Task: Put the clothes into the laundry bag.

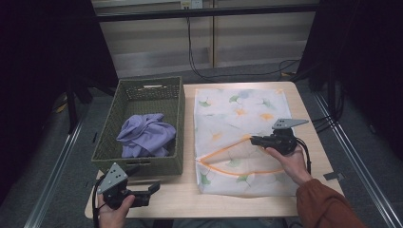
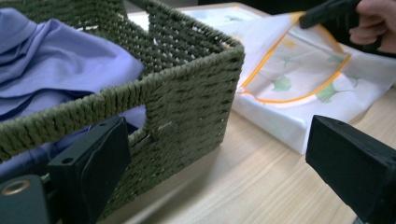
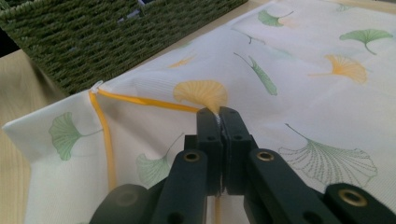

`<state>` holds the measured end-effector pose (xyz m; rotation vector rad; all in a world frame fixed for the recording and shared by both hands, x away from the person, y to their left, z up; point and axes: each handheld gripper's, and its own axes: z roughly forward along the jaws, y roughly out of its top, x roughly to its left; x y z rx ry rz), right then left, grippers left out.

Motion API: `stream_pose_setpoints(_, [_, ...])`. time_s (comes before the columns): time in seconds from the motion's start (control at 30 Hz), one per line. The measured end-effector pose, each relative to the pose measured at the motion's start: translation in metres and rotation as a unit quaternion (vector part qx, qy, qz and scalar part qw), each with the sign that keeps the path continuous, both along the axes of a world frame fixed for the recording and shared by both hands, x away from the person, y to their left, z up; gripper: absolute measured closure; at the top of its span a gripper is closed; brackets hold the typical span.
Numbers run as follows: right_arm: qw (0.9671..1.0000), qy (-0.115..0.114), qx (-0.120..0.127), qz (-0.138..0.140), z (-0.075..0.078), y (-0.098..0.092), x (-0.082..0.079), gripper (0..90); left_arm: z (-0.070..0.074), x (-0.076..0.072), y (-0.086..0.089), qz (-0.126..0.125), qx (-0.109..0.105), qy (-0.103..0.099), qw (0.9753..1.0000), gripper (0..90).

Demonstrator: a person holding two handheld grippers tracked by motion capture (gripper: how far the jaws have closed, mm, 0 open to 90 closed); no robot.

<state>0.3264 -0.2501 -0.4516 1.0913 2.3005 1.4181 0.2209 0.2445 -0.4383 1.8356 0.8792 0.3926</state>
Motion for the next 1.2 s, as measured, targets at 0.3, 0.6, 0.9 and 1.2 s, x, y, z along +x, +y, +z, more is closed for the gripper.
stream_pose_setpoints(0.3, [0.9998, -0.016, 0.009, -0.005, 0.009, 0.006, 0.006, 88.6, 0.0, 0.001, 0.001, -0.001, -0.011, 0.01, 0.9999, 6.2])
stream_pose_setpoints(0.6, [0.9994, -0.03, 0.018, -0.002, 0.022, 0.01, 0.014, 88.6, 0.0, 0.001, 0.003, 0.002, -0.015, 0.009, 0.9998, 6.2])
stream_pose_setpoints(0.9, [0.999, -0.037, 0.024, -0.001, 0.032, 0.009, 0.019, 88.6, 0.002, 0.0, 0.003, -0.007, -0.021, -0.001, 0.9998, 5.8])
stream_pose_setpoints(1.2, [0.9984, -0.048, 0.029, -0.002, 0.049, 0.005, 0.022, 88.7, 0.003, -0.001, 0.003, -0.005, -0.017, -0.012, 0.9998, 5.7])
